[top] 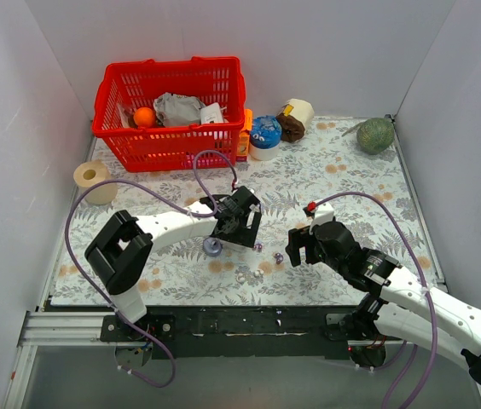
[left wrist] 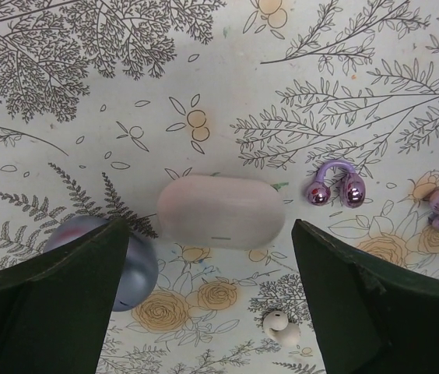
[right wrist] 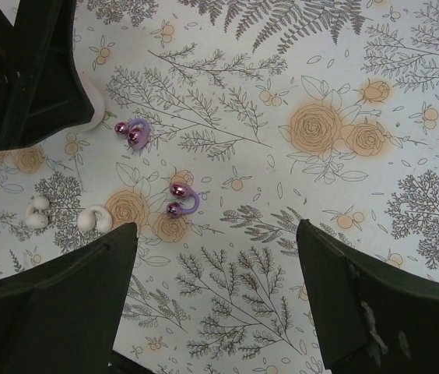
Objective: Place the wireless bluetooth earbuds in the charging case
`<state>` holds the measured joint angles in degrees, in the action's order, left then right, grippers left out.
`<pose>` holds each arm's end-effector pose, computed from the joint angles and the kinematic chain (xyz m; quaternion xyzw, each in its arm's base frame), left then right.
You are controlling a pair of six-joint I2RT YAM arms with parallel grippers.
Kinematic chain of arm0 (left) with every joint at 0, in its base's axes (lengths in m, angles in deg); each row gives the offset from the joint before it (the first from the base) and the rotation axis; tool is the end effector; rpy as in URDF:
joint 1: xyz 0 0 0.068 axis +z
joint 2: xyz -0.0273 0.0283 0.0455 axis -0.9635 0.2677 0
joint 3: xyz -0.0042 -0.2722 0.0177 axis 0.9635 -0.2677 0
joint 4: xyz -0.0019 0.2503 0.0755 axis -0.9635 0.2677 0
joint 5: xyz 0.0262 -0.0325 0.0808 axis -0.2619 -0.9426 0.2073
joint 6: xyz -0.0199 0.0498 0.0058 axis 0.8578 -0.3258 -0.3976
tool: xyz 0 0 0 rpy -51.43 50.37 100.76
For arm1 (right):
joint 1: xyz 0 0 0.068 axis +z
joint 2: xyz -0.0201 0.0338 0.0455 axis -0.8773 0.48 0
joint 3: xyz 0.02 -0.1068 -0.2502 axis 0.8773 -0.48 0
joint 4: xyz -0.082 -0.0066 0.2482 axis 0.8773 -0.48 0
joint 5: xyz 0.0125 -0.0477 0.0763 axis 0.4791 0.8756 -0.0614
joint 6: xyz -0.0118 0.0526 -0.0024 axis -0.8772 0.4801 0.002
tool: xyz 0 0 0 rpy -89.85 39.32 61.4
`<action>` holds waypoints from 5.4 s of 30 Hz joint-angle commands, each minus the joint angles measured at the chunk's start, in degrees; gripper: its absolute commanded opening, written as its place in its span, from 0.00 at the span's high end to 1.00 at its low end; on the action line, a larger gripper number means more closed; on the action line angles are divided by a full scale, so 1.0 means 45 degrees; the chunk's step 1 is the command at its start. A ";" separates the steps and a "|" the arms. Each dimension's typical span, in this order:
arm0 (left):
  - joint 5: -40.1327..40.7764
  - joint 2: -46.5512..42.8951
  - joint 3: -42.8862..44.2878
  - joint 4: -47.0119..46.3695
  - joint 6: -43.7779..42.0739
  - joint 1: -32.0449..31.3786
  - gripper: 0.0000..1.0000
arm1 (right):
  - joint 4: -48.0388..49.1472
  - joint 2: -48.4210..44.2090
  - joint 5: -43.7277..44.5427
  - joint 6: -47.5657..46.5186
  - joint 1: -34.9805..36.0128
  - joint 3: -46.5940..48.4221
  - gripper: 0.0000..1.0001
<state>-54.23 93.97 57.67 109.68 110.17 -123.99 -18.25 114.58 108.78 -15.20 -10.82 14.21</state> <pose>0.2232 -0.2504 0.1925 -0.1607 0.9632 -0.1074 0.1867 0.1176 0.1244 0.2364 -0.1460 0.8546 0.1605 0.4718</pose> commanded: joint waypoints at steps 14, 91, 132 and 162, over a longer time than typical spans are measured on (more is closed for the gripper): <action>-0.0081 0.0449 -0.0262 -0.0830 -0.0911 -0.0070 0.18 | 0.0245 0.0000 -0.0097 -0.0222 0.0047 0.0042 0.09; -0.1023 -0.8678 -0.7181 -1.0614 -0.4031 -0.1398 1.00 | -0.0071 0.0469 -0.0935 0.0089 0.0047 0.3772 0.14; -0.2797 -1.1503 -1.0712 -1.5693 -0.8020 -0.2980 1.00 | -0.0166 0.4609 -0.4472 0.1965 0.1805 0.6312 0.21; -0.2308 -1.2070 -1.0634 -1.5205 -0.7981 -0.2981 1.00 | -0.0615 0.3574 -0.3125 0.2434 0.1942 0.5335 0.18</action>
<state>-65.92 40.64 7.96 41.57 74.70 -137.28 -20.87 131.91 92.87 -4.55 -2.18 39.33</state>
